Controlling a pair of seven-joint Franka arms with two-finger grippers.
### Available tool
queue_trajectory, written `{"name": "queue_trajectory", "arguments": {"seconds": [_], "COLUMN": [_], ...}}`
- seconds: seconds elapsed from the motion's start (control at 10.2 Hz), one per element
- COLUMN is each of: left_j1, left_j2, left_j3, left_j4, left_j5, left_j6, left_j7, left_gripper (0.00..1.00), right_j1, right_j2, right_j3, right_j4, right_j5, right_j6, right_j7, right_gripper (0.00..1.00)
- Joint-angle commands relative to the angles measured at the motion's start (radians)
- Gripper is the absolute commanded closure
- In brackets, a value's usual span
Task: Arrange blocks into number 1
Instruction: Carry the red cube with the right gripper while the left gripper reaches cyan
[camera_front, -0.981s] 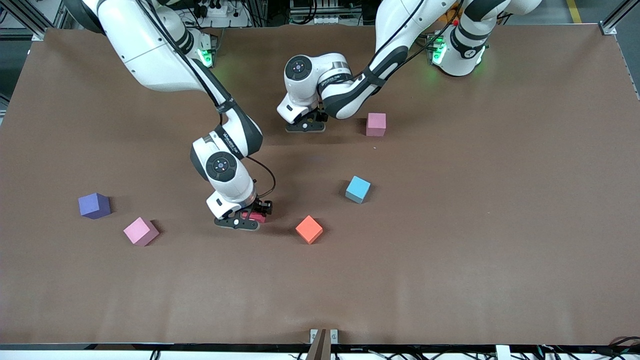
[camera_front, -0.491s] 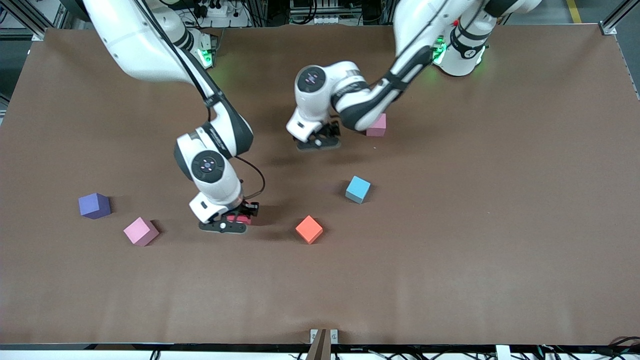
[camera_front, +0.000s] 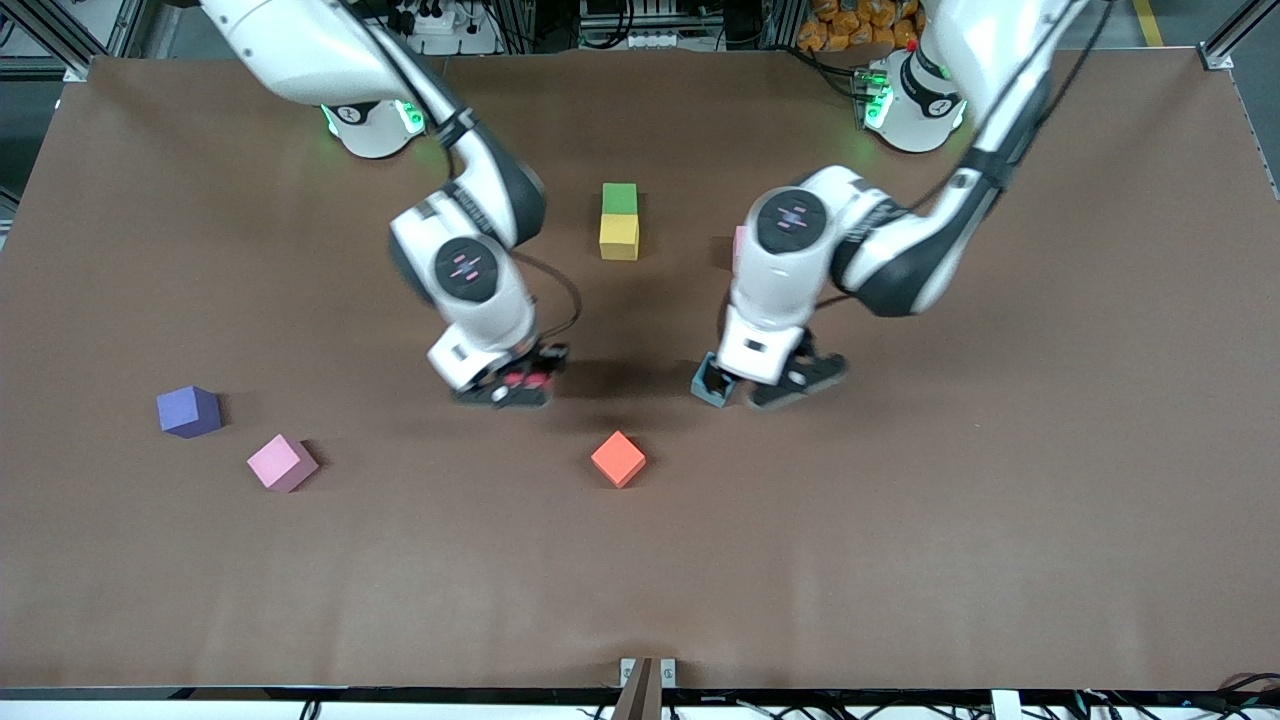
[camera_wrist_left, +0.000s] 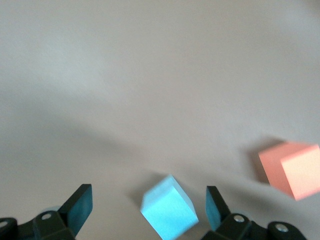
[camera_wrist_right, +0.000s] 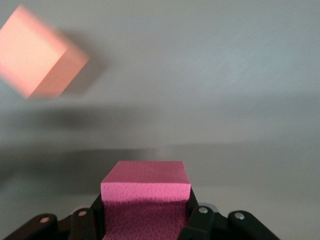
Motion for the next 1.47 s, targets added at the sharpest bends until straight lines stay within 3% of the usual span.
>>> {"name": "queue_trajectory", "arguments": {"seconds": [0.0,0.2,0.59,0.79,1.08,1.37], "left_j1": [0.070,0.130,0.210,0.215,0.195,0.088], "left_j2": [0.007,0.016,0.029,0.053,0.108,0.171], "left_j3": [-0.011,-0.011,-0.011,-0.011,-0.014,-0.011], "left_j4": [0.016,0.016,0.019,0.024,0.065,0.096], "left_j5": [0.021,0.020,0.009,0.008,-0.008,-0.012], "left_j6": [-0.026,-0.026,-0.026,-0.024,-0.018,-0.014], "left_j7": [0.052,0.133,0.282,0.285,0.249,0.093], "left_gripper": [0.00,0.00,0.00,0.00,0.00,0.00], "right_j1": [0.020,0.034,0.066,0.074,0.086,0.092], "right_j2": [-0.030,-0.028,-0.022,-0.010,0.009,0.020], "right_j3": [0.086,0.136,0.156,0.163,0.176,0.176], "right_j4": [-0.070,-0.139,-0.283,-0.306,-0.314,-0.328], "right_j5": [-0.067,-0.118,-0.172,-0.226,-0.241,-0.281], "right_j6": [0.016,0.100,0.272,0.290,0.317,0.325], "right_j7": [0.162,0.277,0.403,0.469,0.502,0.523], "right_gripper": [1.00,1.00,1.00,1.00,1.00,1.00]}}
